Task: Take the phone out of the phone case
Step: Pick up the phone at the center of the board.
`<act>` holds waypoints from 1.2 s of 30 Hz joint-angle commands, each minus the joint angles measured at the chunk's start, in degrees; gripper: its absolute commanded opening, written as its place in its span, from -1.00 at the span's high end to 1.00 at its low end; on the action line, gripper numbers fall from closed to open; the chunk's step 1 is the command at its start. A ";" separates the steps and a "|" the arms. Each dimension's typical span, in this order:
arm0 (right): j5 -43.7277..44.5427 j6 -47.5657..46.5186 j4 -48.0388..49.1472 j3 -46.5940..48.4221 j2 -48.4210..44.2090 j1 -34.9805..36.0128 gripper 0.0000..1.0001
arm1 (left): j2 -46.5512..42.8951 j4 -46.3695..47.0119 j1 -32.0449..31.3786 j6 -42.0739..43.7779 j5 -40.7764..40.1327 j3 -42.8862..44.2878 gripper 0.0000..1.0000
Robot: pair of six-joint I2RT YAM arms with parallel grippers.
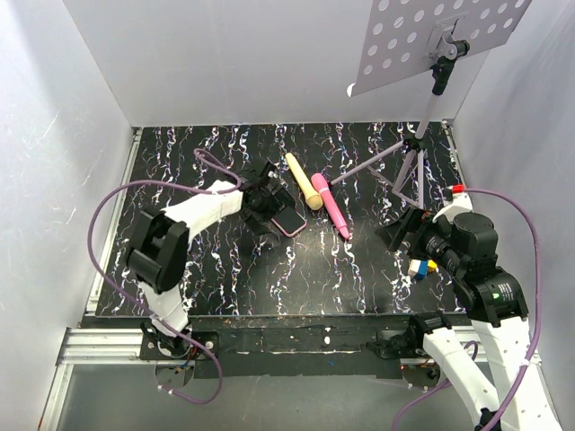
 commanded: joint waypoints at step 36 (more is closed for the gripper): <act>-7.54 -4.99 -7.05 0.07 -1.69 -0.26 -1.00 | 33.20 -35.62 -3.19 -15.47 -20.38 35.76 -0.96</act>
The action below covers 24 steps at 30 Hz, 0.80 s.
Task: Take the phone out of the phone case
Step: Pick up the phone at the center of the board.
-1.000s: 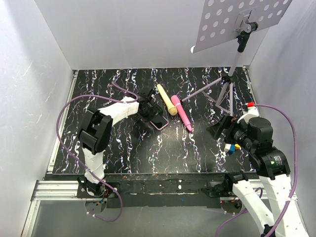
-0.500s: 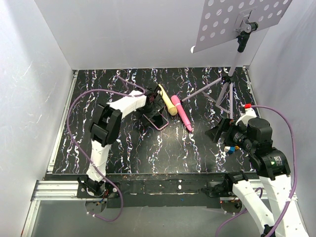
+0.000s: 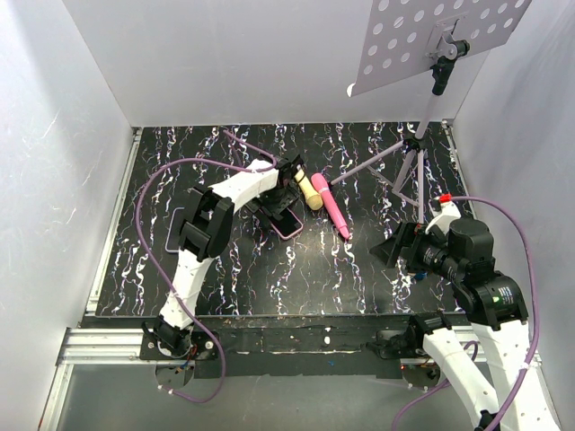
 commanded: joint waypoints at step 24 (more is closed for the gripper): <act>-5.31 -2.33 1.13 -0.15 12.00 -0.18 -1.00 | -29.29 19.51 -1.32 20.39 0.07 -35.34 0.63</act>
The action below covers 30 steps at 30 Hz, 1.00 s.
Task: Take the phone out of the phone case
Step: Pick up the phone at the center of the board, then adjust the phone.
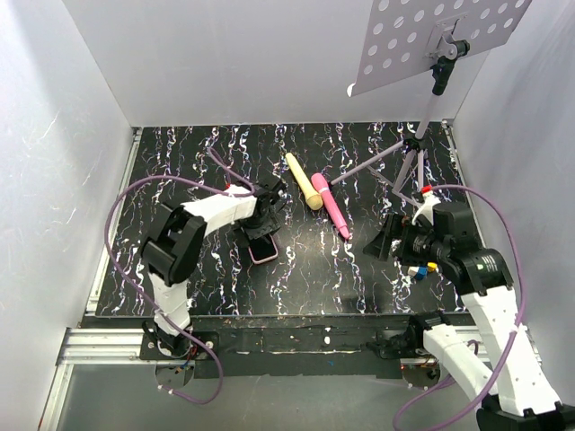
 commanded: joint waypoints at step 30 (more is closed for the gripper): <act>25.53 22.20 44.37 -10.37 23.75 38.66 -0.79 | -26.16 30.98 1.31 -29.01 46.45 -28.62 1.00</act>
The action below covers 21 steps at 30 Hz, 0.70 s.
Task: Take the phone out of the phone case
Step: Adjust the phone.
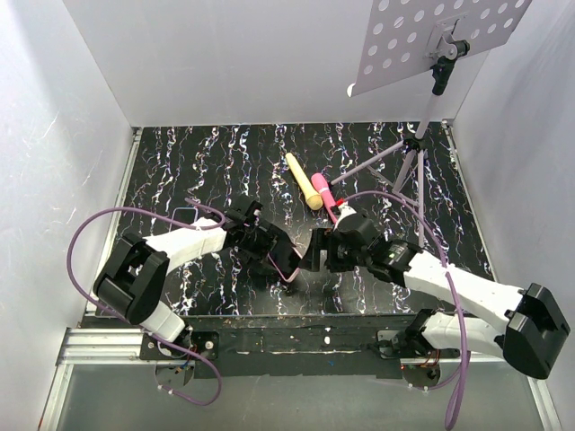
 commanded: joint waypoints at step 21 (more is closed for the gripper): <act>21.48 7.59 5.59 8.92 11.42 9.06 0.97 | -7.24 12.53 0.87 -15.20 7.56 -3.72 0.52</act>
